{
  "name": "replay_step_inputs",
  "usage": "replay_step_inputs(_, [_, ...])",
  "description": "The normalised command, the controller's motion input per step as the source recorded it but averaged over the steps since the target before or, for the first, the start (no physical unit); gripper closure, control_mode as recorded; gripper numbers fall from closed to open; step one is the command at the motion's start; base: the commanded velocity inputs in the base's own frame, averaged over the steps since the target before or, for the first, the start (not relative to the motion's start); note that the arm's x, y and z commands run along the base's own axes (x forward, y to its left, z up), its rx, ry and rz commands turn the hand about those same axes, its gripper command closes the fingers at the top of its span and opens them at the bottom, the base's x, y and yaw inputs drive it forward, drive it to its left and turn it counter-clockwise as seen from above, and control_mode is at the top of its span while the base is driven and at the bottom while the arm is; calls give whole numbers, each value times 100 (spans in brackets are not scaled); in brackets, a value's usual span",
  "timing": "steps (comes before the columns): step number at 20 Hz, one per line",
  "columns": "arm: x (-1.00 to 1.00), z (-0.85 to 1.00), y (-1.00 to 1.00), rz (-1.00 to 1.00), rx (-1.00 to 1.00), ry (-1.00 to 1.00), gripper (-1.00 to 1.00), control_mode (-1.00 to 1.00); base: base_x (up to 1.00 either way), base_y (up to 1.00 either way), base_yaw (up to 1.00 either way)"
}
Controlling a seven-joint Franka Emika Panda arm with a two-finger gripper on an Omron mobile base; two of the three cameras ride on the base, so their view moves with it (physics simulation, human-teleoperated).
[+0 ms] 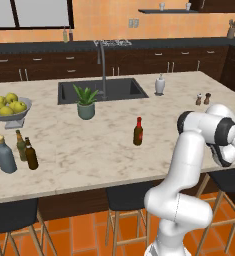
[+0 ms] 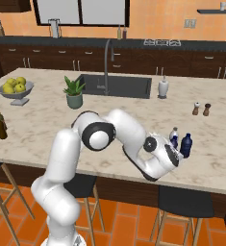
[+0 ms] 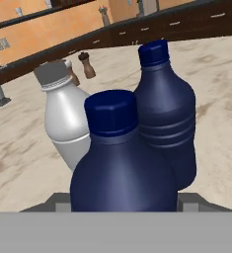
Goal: Move the plastic bottles in the middle to the plastics group, and the glass bottles in the middle to the glass group.
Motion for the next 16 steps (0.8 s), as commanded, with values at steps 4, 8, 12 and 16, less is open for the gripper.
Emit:
replay_step_inputs(4, [0, -24, 0, 0, -1, -1, 100, -100, 0, 0, 0])
replay_step_inputs(8, [-1, -29, 0, 0, 0, 0, -100, -100, 0, 0, 0])
replay_step_inputs(12, [0, -14, -2, 0, 0, 0, -100, -100, 0, 0, 0])
replay_step_inputs(16, [0, -2, 0, 0, 0, 0, -100, -100, 0, 0, 0])
